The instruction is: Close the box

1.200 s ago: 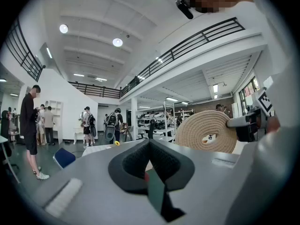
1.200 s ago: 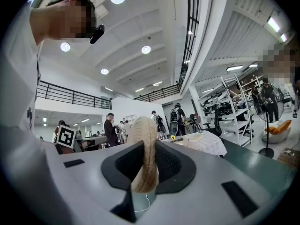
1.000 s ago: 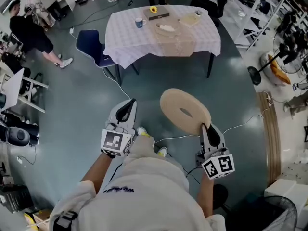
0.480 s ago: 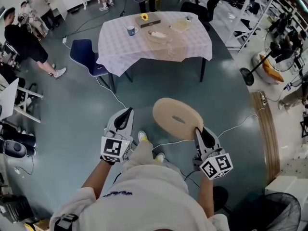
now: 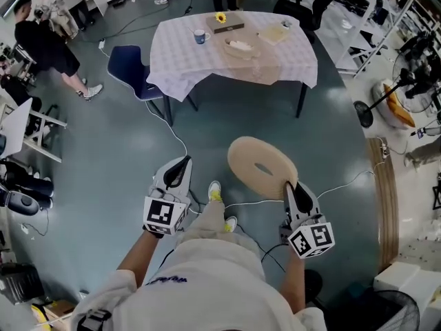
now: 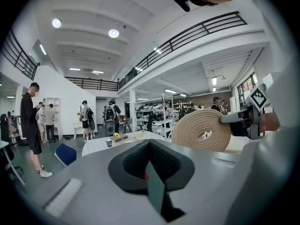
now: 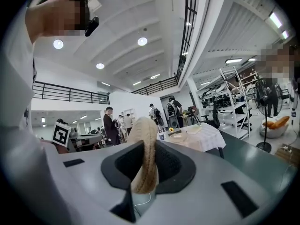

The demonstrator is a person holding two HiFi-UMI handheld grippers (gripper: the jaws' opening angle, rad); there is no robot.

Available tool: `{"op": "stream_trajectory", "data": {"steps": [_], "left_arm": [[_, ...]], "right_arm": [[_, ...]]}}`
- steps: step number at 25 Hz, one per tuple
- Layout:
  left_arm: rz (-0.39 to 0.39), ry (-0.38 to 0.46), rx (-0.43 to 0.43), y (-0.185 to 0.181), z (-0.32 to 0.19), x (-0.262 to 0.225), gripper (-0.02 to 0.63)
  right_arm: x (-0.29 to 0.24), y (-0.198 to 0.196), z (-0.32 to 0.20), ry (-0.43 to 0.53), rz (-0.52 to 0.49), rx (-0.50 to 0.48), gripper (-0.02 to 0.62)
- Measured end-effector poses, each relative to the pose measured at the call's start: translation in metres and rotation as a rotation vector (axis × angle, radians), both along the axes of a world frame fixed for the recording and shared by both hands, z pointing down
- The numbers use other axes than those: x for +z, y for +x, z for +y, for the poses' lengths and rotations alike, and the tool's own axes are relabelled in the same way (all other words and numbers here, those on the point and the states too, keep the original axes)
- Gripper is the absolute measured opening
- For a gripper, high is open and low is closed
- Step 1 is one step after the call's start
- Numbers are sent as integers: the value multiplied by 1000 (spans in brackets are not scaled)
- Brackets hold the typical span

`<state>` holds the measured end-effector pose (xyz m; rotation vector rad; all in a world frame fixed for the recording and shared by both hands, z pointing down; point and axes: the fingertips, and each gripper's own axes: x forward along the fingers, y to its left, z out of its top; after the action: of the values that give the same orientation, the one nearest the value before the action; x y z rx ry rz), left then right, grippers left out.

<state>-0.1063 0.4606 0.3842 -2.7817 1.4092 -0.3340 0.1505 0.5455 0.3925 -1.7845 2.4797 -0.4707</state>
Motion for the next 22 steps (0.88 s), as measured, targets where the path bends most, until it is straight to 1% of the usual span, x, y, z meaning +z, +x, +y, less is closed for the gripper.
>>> {"op": "stream_trajectory", "data": {"steps": [2, 5, 10, 17, 22], "left_arm": [[-1, -23, 3, -4, -1, 5, 0], [-9, -34, -12, -9, -7, 9, 0], [-2, -43, -18, -4, -32, 5, 0], [15, -33, -36, -5, -95, 6, 0], [69, 12, -32, 3, -149, -7, 0]], "right_arm": [[1, 2, -6, -10, -4, 9, 69], [1, 7, -15, -25, -1, 24, 69], [-7, 21, -40, -26, 1, 50, 69], [-16, 11, -92, -28, 14, 45, 69], [-25, 8, -142, -26, 23, 39, 69]]}}
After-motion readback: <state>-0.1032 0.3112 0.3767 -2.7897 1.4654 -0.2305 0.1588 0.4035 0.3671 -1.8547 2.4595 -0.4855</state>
